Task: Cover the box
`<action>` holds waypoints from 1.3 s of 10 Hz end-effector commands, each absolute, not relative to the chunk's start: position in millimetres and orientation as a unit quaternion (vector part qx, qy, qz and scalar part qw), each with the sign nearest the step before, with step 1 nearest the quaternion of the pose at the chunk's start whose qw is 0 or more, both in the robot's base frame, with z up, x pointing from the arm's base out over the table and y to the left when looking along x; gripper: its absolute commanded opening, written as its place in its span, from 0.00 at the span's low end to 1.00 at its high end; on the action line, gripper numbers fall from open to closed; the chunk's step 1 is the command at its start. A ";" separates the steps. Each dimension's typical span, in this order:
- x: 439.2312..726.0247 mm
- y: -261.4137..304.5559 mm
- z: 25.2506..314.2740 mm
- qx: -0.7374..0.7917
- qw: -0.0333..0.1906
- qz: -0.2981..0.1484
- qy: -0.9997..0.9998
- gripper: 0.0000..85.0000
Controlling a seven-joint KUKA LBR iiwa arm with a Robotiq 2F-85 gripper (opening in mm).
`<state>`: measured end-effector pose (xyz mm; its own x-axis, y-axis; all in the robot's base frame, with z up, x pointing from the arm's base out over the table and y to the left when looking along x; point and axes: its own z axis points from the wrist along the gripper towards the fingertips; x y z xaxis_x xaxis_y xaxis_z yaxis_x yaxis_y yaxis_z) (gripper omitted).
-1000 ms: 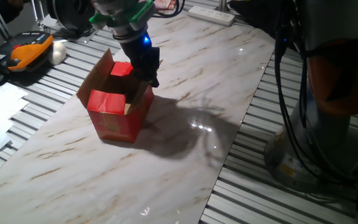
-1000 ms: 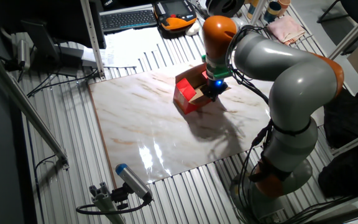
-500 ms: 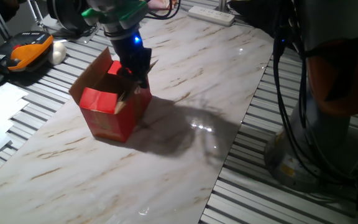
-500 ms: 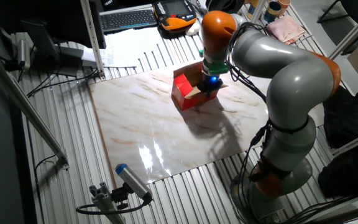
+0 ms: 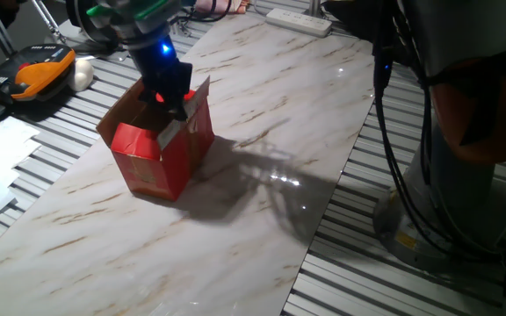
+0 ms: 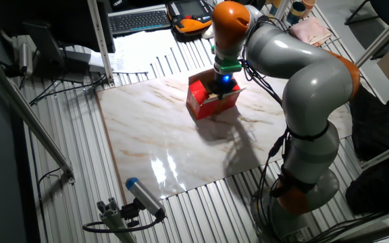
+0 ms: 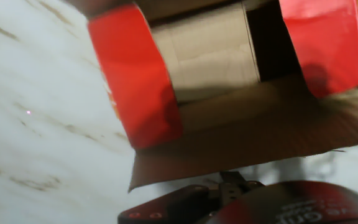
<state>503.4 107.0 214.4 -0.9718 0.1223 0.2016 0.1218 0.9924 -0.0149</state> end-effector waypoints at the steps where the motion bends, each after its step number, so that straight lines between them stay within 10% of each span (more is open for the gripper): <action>1: 507.0 108.5 211.3 -0.062 0.096 0.002 -0.994 0.00; 13: 530.3 122.6 221.2 -0.077 0.087 -0.008 -0.993 0.00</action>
<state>530.6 122.6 221.4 -0.9730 0.1522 0.1734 0.1550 0.9879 0.0025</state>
